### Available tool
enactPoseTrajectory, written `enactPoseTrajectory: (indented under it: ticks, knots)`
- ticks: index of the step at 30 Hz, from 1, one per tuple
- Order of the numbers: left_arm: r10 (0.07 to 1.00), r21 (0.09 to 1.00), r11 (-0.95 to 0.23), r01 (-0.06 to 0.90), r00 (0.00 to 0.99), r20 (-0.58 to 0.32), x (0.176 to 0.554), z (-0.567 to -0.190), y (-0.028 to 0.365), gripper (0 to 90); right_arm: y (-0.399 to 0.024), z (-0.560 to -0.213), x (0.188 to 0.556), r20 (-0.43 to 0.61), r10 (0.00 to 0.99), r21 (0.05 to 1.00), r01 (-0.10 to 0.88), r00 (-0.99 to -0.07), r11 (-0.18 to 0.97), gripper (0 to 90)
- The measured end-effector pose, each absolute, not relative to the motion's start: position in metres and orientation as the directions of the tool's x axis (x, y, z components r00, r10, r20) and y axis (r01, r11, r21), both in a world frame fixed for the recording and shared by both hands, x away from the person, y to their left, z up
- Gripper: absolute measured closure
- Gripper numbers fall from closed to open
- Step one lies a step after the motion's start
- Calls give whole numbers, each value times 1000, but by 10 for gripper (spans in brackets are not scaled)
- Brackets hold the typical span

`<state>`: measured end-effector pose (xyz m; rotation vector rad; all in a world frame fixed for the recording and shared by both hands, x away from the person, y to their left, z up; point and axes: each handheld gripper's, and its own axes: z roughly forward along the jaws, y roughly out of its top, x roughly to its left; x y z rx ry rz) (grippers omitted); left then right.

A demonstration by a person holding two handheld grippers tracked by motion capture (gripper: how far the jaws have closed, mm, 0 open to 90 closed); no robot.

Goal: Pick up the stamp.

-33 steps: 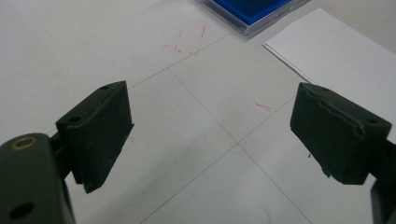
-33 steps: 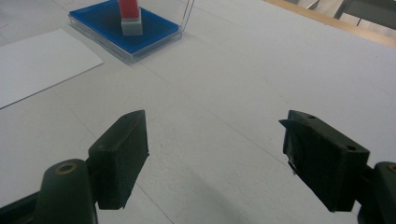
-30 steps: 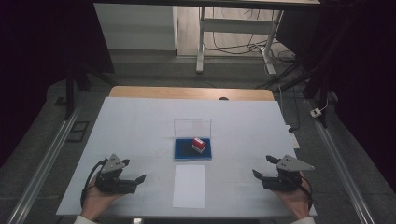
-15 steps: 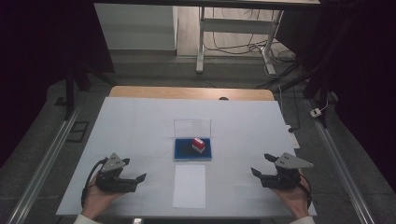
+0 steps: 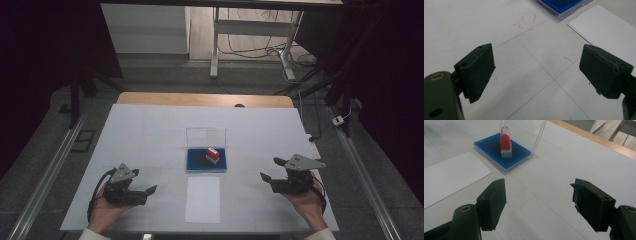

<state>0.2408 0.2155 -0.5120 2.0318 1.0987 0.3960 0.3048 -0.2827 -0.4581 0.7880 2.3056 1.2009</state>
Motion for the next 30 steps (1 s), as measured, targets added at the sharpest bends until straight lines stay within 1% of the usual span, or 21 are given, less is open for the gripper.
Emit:
enactPoseTrajectory:
  ticks: [17, 24, 30]
  knots:
    - [807, 750, -331, 573, 583, -89, 244, -513, 214, 132, -242, -444, 317, -100, 609, 830, 271, -787, 487, 282]
    - [808, 750, -329, 574, 582, -91, 245, -513, 212, 132, -222, -433, 322, -106, 583, 840, 241, -805, 486, 297]
    - [807, 746, -339, 573, 585, -83, 245, -514, 212, 133, -210, -428, 329, -94, 584, 841, 250, -806, 481, 300]
